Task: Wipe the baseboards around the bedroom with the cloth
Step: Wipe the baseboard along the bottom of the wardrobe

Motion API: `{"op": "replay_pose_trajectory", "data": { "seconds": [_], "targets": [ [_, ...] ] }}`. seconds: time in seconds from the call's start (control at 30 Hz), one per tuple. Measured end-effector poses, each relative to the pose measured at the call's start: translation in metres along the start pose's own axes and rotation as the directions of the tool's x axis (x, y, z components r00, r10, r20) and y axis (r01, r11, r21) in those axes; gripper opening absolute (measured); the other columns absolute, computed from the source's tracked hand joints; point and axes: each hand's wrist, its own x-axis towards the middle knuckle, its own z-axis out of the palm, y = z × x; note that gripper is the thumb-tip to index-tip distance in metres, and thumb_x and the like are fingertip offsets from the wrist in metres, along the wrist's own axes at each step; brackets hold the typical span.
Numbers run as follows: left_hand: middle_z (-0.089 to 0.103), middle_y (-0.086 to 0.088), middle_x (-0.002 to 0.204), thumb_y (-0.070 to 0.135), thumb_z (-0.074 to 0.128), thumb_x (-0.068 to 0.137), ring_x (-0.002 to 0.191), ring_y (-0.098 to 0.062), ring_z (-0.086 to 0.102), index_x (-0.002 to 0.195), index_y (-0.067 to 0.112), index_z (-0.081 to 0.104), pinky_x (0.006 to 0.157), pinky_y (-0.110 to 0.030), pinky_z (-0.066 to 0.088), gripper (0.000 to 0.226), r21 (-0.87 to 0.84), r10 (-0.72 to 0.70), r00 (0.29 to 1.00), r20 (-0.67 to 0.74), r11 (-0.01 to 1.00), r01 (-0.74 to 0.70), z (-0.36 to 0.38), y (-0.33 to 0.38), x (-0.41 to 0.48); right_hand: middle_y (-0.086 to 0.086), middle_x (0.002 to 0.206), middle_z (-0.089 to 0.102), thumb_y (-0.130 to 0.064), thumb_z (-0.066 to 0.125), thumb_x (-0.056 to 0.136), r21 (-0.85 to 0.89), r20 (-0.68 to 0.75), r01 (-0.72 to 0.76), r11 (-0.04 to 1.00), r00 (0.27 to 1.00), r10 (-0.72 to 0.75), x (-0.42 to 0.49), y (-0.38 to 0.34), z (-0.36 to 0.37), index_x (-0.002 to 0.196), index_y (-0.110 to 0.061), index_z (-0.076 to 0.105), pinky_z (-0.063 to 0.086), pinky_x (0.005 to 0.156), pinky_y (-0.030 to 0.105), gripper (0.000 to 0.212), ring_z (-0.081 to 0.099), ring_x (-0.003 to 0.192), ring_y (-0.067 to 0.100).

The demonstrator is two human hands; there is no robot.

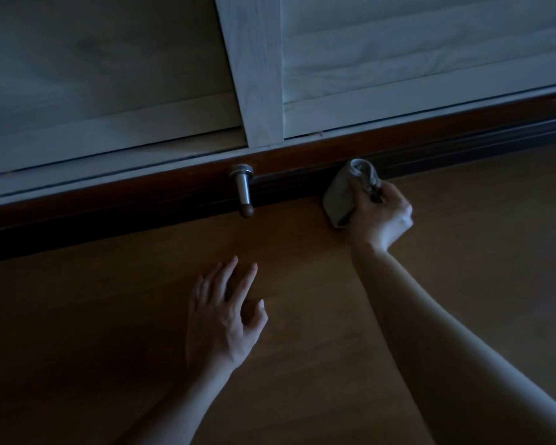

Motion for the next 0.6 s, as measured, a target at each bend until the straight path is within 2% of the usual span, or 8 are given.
{"op": "replay_pose_trajectory", "data": {
  "seconds": [0.03,0.1,0.2,0.3,0.37,0.47,0.6],
  "targets": [
    [0.045,-0.005,0.155,0.054,0.047,0.091,0.142,-0.028,0.04,0.146,0.031,0.054,0.119,-0.053,0.029,0.06,-0.004,0.0,1.0,0.0,1.0,0.0,0.0,0.0,0.0,-0.005,0.093,0.074,-0.034,0.079,0.083,0.023,0.014,-0.027,0.999,1.0,0.027,-0.009,-0.001,0.006,0.101,-0.017,0.078,0.044,0.066,0.002,0.025,0.068,0.088,0.009],
    [0.045,-0.005,0.154,0.054,0.048,0.091,0.142,-0.029,0.041,0.145,0.031,0.055,0.118,-0.054,0.03,0.06,-0.006,0.004,1.0,-0.004,1.0,-0.004,0.0,-0.001,-0.001,-0.003,0.093,0.074,-0.034,0.08,0.083,0.053,0.056,-0.061,0.997,0.997,0.058,-0.024,-0.001,0.015,0.102,-0.016,0.078,0.04,0.062,-0.002,0.026,0.067,0.087,0.008],
    [0.046,-0.005,0.154,0.053,0.048,0.091,0.141,-0.028,0.041,0.145,0.03,0.055,0.118,-0.054,0.03,0.059,-0.018,0.0,1.0,-0.012,1.0,-0.001,0.0,0.0,0.0,-0.006,0.091,0.074,-0.037,0.08,0.082,0.063,0.076,-0.082,0.995,0.994,0.077,-0.031,-0.001,0.021,0.1,-0.019,0.078,0.046,0.065,0.002,0.025,0.068,0.087,0.006],
    [0.047,-0.005,0.153,0.053,0.048,0.09,0.141,-0.027,0.041,0.144,0.03,0.056,0.118,-0.053,0.03,0.059,-0.024,0.002,1.0,-0.027,1.0,-0.003,0.0,0.0,0.0,-0.005,0.095,0.074,-0.036,0.081,0.082,0.107,0.023,-0.135,0.985,0.991,0.133,-0.035,-0.001,0.027,0.103,-0.02,0.078,0.053,0.07,0.01,0.027,0.069,0.091,0.007],
    [0.048,-0.005,0.153,0.052,0.049,0.09,0.141,-0.026,0.041,0.143,0.03,0.058,0.117,-0.053,0.03,0.058,-0.029,0.002,0.999,-0.037,1.0,-0.003,0.0,0.0,0.0,-0.003,0.096,0.074,-0.033,0.081,0.082,0.151,0.03,-0.162,0.975,0.987,0.159,-0.047,-0.004,0.034,0.104,-0.017,0.078,0.049,0.067,0.004,0.027,0.069,0.09,0.007],
    [0.048,-0.004,0.153,0.052,0.05,0.089,0.142,-0.025,0.04,0.143,0.03,0.057,0.118,-0.053,0.031,0.058,-0.035,-0.004,1.0,-0.025,0.999,0.003,-0.001,0.001,0.0,-0.004,0.092,0.075,-0.031,0.081,0.082,0.104,0.101,-0.086,0.991,0.992,0.075,-0.064,-0.003,0.041,0.102,-0.015,0.078,0.043,0.064,0.001,0.026,0.068,0.086,0.004],
    [0.046,-0.004,0.154,0.055,0.048,0.09,0.143,-0.024,0.038,0.145,0.032,0.054,0.119,-0.052,0.029,0.06,-0.021,0.001,1.0,-0.012,1.0,-0.001,0.0,0.0,-0.001,-0.01,0.094,0.073,-0.033,0.08,0.083,0.068,0.095,-0.03,0.997,0.995,0.024,-0.059,-0.002,0.036,0.102,-0.018,0.077,0.053,0.074,0.012,0.025,0.066,0.088,0.001]
  ]
}}
